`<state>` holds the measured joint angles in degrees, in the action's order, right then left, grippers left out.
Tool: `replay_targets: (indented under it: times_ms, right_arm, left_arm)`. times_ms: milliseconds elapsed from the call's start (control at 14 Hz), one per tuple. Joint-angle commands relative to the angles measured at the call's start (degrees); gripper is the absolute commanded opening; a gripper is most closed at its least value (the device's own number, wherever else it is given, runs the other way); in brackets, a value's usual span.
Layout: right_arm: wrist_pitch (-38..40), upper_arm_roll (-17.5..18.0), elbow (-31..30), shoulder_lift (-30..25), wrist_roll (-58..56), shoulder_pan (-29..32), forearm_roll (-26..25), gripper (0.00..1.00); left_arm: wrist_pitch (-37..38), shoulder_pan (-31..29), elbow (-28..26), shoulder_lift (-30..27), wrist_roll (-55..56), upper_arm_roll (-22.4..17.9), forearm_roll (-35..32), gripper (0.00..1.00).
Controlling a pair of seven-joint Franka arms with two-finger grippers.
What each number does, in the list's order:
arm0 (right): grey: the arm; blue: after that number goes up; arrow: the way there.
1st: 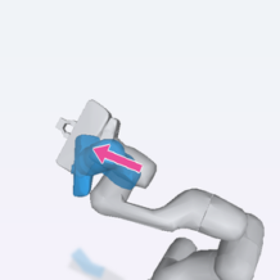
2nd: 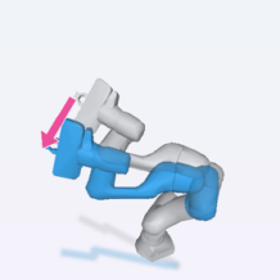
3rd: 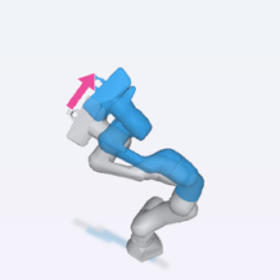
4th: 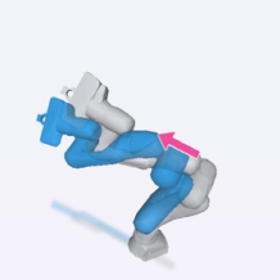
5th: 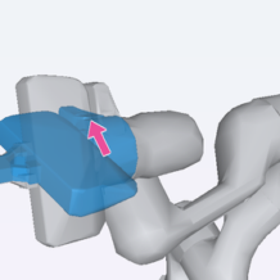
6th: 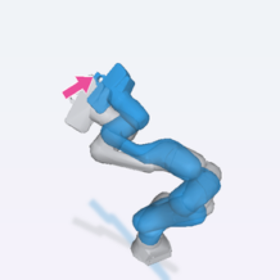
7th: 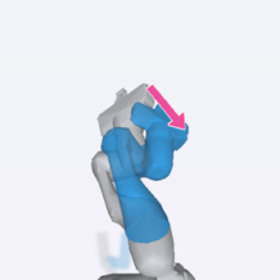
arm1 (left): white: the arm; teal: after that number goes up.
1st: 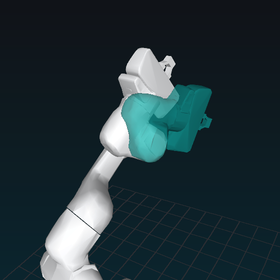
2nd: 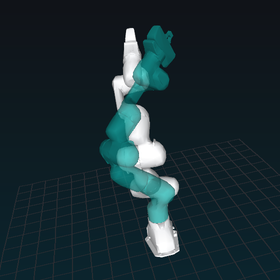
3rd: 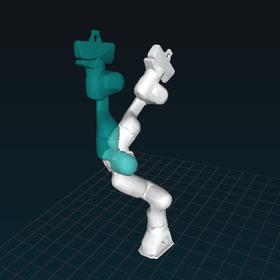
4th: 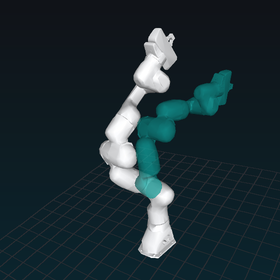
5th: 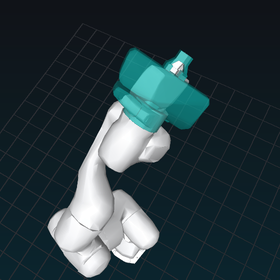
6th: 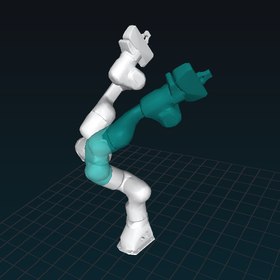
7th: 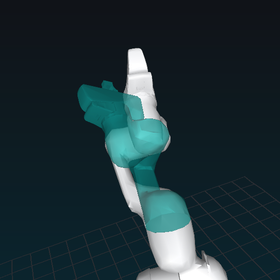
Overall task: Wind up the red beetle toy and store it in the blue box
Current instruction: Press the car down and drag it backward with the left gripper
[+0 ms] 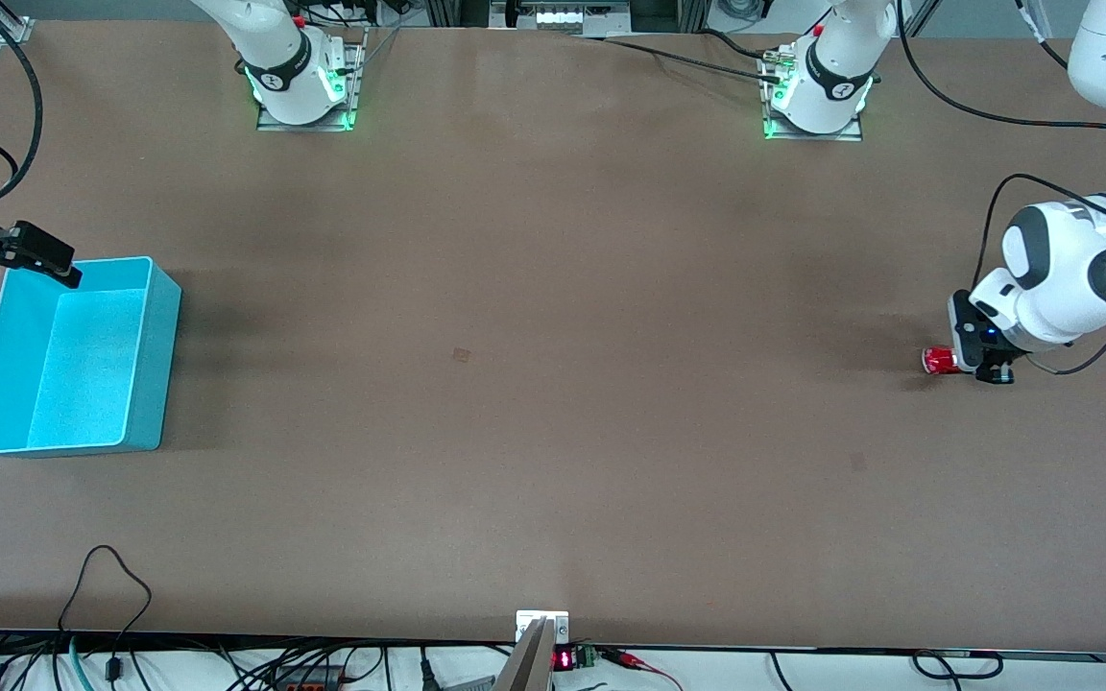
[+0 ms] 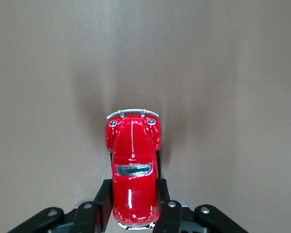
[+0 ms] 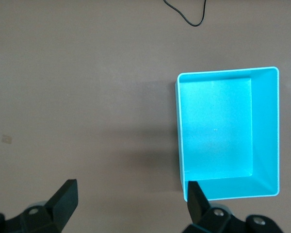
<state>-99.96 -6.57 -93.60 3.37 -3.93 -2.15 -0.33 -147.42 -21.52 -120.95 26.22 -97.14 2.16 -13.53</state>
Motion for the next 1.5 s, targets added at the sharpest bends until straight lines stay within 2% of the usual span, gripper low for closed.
replay_targets:
  times_ms: [0,645,717,788,860,932,1003,1433]
  right_arm:
    - [3.3,0.0,0.3,-0.9,0.5,-0.1,0.2,1.0]
    - [2.0,0.1,-2.2,-2.5,2.6,-0.1,0.2,1.0]
    - [0.8,0.1,-2.8,-2.7,2.4,-0.1,0.2,1.0]
    - [0.3,0.1,-3.0,-2.8,2.4,-0.1,0.2,1.0]
    - [0.3,0.0,-3.1,-2.8,1.9,-0.1,0.2,1.0]
    - [0.4,0.0,-3.1,-3.1,1.9,-0.1,0.2,1.0]
    - [0.4,0.0,-3.2,-3.2,1.9,-0.1,0.2,1.0]
    - [0.1,0.1,-4.1,-4.3,1.8,-0.2,-0.2,1.0]
  left_arm:
    - [-2.0,-0.8,2.0,3.7,-0.9,0.6,-1.1,0.24]
    - [-2.0,-1.5,2.0,3.6,-0.9,0.6,-1.1,0.25]
    - [-2.0,-1.4,2.0,3.6,-0.9,0.6,-1.1,0.31]
    - [-2.0,-1.4,2.1,3.4,-0.9,0.6,-1.1,0.44]
    - [-2.0,-1.4,2.1,3.3,-0.9,0.6,-1.1,0.63]
    - [-2.0,-1.5,2.1,3.2,-0.9,0.7,-1.0,0.91]
    - [-1.9,-1.7,2.1,2.8,-0.7,1.0,-0.9,1.0]
    - [5.0,-1.5,2.1,-2.0,3.9,3.1,-0.4,1.0]
